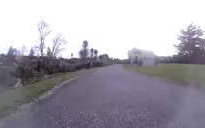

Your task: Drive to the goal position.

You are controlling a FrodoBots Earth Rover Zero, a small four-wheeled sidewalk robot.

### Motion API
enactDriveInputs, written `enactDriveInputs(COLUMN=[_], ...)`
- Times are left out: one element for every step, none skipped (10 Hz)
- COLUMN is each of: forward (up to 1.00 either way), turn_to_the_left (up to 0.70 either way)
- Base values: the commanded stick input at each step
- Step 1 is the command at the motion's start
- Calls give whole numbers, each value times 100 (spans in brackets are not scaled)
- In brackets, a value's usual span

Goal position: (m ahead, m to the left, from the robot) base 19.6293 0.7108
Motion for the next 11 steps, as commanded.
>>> enactDriveInputs(forward=[85, 85, 85, 85, 85, 85, 85, 85, 85, 85, 85], turn_to_the_left=[0, 0, 0, 0, 0, 0, -34, -34, -34, -34, -34])
